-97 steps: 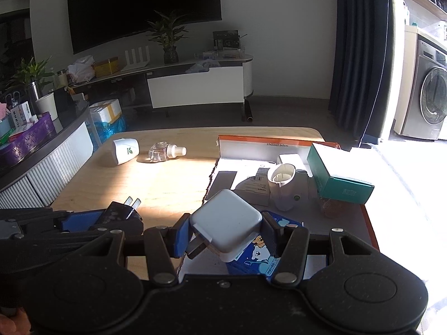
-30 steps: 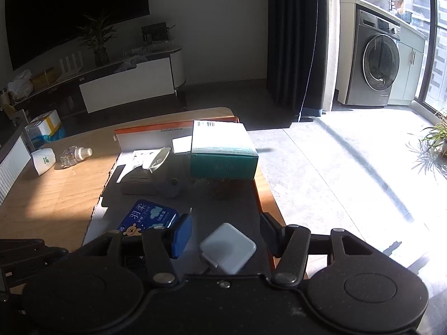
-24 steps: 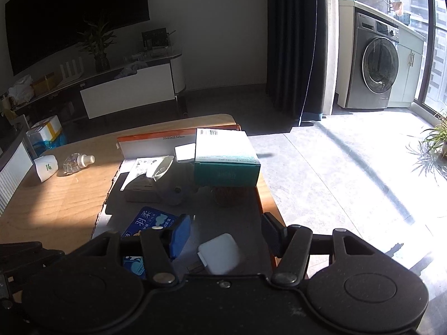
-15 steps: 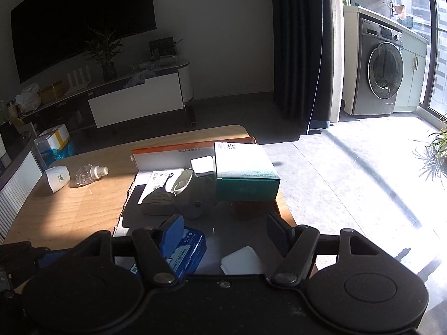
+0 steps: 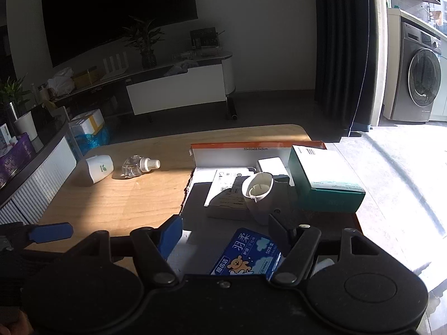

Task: Organize rigid objects
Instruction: 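Lower the chargers into the box and open both grippers, then move both grippers back to the repellent device and glass bottle on the table, then grasp the white repellent device with the left gripper while the right gripper grasps the glass bottle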

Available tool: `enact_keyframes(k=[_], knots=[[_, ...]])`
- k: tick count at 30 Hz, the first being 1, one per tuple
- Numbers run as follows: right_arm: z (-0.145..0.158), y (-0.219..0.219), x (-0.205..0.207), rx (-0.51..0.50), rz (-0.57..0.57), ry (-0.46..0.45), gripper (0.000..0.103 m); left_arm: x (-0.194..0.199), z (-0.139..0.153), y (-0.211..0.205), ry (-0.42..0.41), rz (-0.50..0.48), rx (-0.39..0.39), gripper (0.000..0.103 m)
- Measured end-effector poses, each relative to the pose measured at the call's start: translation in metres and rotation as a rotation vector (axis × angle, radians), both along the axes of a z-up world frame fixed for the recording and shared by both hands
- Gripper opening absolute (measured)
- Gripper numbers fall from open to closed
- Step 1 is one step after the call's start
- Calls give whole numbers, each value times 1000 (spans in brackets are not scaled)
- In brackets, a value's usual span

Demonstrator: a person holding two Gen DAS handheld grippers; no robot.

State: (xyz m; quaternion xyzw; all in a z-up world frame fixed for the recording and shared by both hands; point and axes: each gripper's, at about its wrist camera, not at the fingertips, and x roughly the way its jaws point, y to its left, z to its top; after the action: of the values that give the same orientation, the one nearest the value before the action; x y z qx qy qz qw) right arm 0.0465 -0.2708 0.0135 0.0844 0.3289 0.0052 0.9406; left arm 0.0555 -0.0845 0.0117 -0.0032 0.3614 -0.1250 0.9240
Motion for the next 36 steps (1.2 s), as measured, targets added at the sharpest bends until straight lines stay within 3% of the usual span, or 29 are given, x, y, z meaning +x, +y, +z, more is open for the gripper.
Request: enact_keyframes(k=[9, 21, 28, 36], knots=[[3, 37, 24, -12, 87, 8, 81, 24, 4, 42, 3, 104, 17, 96], [-3, 71, 55, -13, 160, 26, 81, 52, -5, 71, 2, 160, 26, 103], [-8, 78, 72, -16, 184, 28, 81, 98, -17, 90, -17, 215, 18, 103], [-20, 75, 99, 7, 178, 43, 81, 158, -38, 89, -34, 209, 58, 103]])
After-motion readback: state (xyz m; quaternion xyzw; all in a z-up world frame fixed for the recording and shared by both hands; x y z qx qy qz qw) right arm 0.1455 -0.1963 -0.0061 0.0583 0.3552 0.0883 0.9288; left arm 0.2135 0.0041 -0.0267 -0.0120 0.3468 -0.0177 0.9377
